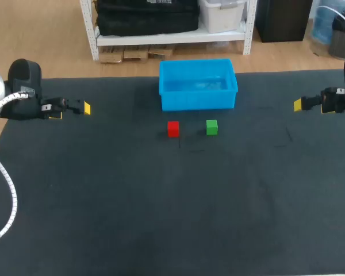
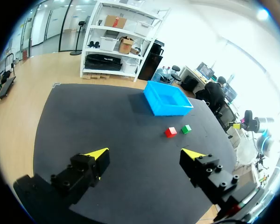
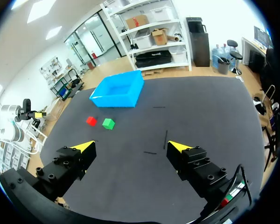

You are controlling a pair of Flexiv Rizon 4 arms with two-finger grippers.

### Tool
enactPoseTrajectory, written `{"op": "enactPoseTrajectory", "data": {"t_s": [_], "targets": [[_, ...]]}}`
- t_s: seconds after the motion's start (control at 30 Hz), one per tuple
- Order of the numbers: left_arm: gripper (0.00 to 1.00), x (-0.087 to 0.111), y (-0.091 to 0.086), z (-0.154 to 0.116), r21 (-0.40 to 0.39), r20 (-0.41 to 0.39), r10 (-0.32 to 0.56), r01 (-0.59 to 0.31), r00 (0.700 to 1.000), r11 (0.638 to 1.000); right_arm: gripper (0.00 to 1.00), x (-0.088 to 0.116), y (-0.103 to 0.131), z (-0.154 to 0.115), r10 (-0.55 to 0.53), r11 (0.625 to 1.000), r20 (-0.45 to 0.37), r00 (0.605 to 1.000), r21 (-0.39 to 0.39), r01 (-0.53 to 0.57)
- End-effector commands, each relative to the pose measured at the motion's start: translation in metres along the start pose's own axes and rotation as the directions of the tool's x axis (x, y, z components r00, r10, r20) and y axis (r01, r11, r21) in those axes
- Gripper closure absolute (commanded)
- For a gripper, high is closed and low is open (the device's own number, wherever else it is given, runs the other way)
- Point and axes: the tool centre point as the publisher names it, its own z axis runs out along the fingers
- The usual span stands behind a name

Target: Use the left arm to pick the red cube and place it into the blue plastic box first, then use the right arm to grasp the green cube and put it into the same blue plastic box after the first action is fully finished.

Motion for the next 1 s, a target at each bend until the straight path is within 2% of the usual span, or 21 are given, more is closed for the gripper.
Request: {"op": "enactPoseTrajectory", "data": {"t_s": [0.03,0.63,0.7,0.77,1.0], "targets": [[0.0,0.001,0.002,0.0,0.009,0.006,0.002,-0.002,1.0,1.0,0.0,0.0,0.0,0.0,-0.001,1.0,-0.001,1.0,0.0,0.001],[0.0,0.001,0.002,0.0,0.009,0.006,0.002,-0.002,1.0,1.0,0.0,0.0,0.0,0.0,-0.001,1.0,-0.001,1.0,0.0,0.001],[0.0,-0.001,0.0,0.004,-0.029,-0.029,0.02,-0.021,0.999,0.999,0.0,0.0,0.0,0.0,-0.001,1.0,-0.001,1.0,0.0,0.001],[0.0,-0.003,-0.002,0.009,-0.035,-0.055,-0.004,0.002,0.998,0.999,0.0,0.0,0.0,0.0,-0.001,1.0,-0.001,1.0,0.0,0.001],[0.0,-0.011,-0.016,0.028,-0.19,-0.194,-0.051,0.013,0.98,0.982,0.0,0.0,0.0,0.0,-0.001,1.0,-0.001,1.0,0.0,0.001]]}}
